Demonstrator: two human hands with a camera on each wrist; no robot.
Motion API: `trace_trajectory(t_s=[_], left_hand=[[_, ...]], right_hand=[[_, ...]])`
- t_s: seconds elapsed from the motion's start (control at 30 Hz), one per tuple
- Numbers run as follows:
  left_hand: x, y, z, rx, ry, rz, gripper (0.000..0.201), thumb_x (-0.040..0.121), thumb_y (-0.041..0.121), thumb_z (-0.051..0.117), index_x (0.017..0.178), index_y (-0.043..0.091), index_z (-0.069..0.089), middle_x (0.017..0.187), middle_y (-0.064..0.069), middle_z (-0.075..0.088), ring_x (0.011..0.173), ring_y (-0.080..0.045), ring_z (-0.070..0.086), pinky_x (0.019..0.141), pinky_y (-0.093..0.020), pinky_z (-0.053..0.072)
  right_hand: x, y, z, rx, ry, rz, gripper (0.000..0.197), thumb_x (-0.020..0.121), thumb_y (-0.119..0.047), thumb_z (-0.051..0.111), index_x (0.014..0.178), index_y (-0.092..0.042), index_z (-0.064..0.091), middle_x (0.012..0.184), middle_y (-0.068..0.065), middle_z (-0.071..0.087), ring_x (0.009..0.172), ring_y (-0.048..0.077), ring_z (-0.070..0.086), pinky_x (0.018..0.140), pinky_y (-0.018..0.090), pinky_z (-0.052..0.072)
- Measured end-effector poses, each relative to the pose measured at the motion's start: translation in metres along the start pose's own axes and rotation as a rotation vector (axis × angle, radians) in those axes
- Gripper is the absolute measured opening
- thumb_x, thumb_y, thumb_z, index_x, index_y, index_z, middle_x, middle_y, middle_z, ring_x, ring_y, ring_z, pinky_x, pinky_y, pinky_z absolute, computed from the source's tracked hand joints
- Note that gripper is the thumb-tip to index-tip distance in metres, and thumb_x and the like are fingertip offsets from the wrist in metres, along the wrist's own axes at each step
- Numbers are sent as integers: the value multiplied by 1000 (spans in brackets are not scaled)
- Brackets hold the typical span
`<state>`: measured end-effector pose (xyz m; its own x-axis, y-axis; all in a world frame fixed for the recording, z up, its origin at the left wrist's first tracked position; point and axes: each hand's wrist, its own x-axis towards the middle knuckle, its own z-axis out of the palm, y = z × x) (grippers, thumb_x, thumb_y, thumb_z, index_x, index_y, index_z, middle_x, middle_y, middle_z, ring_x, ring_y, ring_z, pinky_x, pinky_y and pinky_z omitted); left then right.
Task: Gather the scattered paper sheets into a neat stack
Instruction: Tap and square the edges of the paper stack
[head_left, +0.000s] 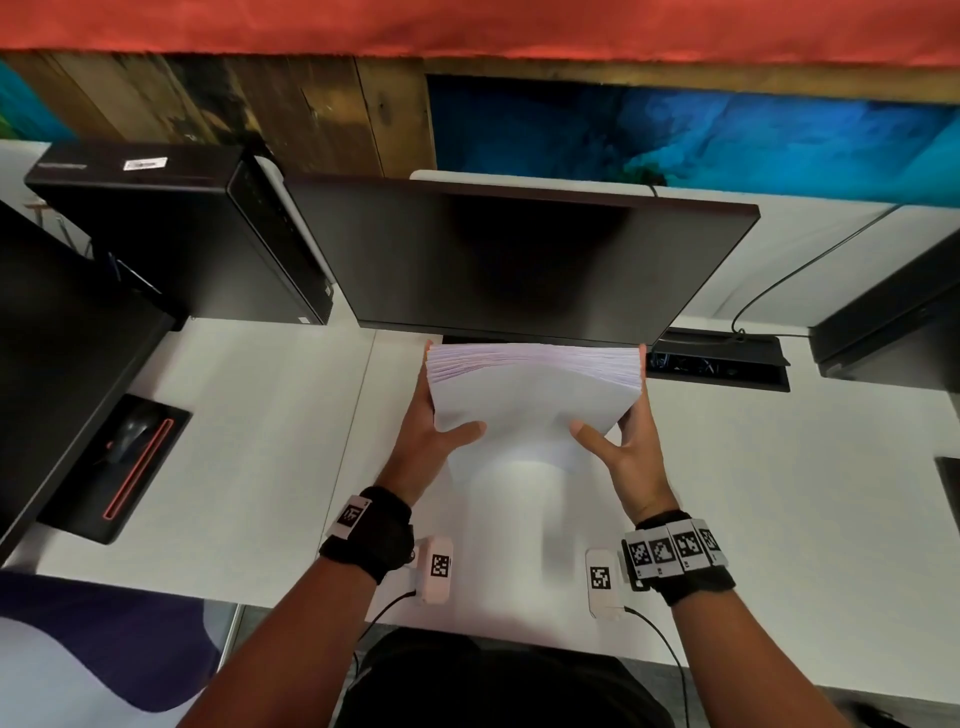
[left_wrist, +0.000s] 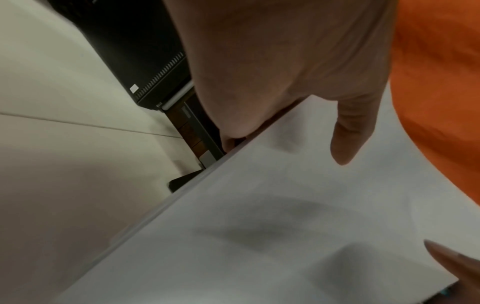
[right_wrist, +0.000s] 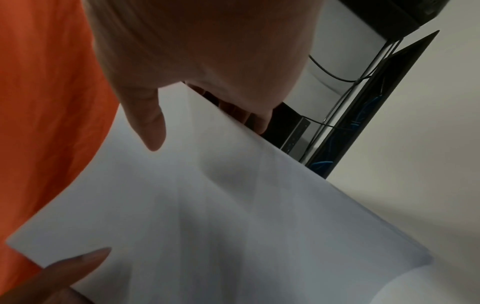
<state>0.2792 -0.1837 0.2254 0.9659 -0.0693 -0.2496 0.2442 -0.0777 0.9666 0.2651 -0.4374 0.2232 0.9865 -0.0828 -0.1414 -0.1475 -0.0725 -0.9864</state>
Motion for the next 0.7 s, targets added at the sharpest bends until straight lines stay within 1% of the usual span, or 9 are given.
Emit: trace_trajectory(t_s=[0.1, 0.23, 0.3, 0.37, 0.4, 0.47, 0.53, 0.6, 0.7], left_hand=[[-2, 4, 3, 1, -10, 12, 116, 80, 16, 80, 162, 43, 3, 158, 6, 43, 144, -14, 45, 119, -41, 39], [-6, 3, 3, 26, 31, 4, 114, 78, 26, 82, 162, 40, 6, 162, 2, 37, 149, -19, 39, 122, -54, 33], [-8, 4, 6, 18, 33, -2, 111, 78, 25, 80, 163, 34, 9, 157, 2, 44, 145, -17, 43, 121, -51, 35], [-9, 5, 9, 8, 45, 11, 110, 83, 15, 77, 163, 36, 4, 155, 5, 44, 144, -13, 44, 121, -46, 36], [-9, 5, 9, 7, 53, 26, 111, 85, 13, 76, 163, 41, 1, 157, 5, 40, 145, -13, 42, 121, -46, 36], [-9, 7, 12, -11, 44, 49, 113, 84, 18, 78, 161, 47, 0, 161, 7, 35, 147, -13, 39, 121, -45, 37], [-10, 9, 14, -55, 50, 56, 112, 80, 29, 81, 162, 45, 5, 157, 14, 41, 144, -7, 44, 118, -38, 40], [-12, 13, 18, -99, 88, 65, 102, 79, 45, 76, 162, 39, 17, 148, 25, 50, 139, 1, 47, 116, -29, 40], [-12, 22, 24, -165, 143, 26, 55, 90, 61, 54, 142, 45, 47, 128, 32, 62, 124, 13, 53, 107, -23, 36]], right_hand=[[-2, -5, 2, 8, 9, -44, 109, 92, -4, 77, 161, -50, 7, 163, -10, 43, 147, 10, 46, 122, 37, 39], [-4, -5, 4, 29, 28, -49, 106, 92, -5, 76, 163, -45, 8, 161, -7, 47, 146, 10, 47, 121, 35, 40], [-5, -5, 5, 44, 33, -48, 105, 93, -2, 75, 160, -48, 9, 159, -2, 49, 144, 13, 50, 119, 32, 41], [-6, -7, 6, 49, 52, -55, 104, 93, -5, 76, 156, -55, 11, 160, -1, 47, 145, 17, 49, 116, 27, 44], [-6, -8, 7, 54, 61, -59, 103, 92, -10, 78, 154, -59, 12, 163, -1, 44, 147, 19, 47, 116, 29, 45], [-7, -9, 8, 73, 92, -47, 102, 87, -31, 84, 153, -66, 15, 167, -4, 37, 152, 21, 40, 122, 46, 39], [-9, -8, 10, 111, 127, -36, 99, 80, -53, 84, 155, -63, 20, 168, -4, 35, 155, 23, 35, 125, 58, 30], [-10, -9, 15, 146, 170, -43, 94, 82, -67, 76, 159, -53, 25, 169, -4, 34, 157, 22, 31, 127, 57, 25], [-10, -17, 22, 213, 256, -55, 90, 85, -77, 61, 160, -33, 35, 165, -4, 41, 154, 16, 35, 128, 46, 27]])
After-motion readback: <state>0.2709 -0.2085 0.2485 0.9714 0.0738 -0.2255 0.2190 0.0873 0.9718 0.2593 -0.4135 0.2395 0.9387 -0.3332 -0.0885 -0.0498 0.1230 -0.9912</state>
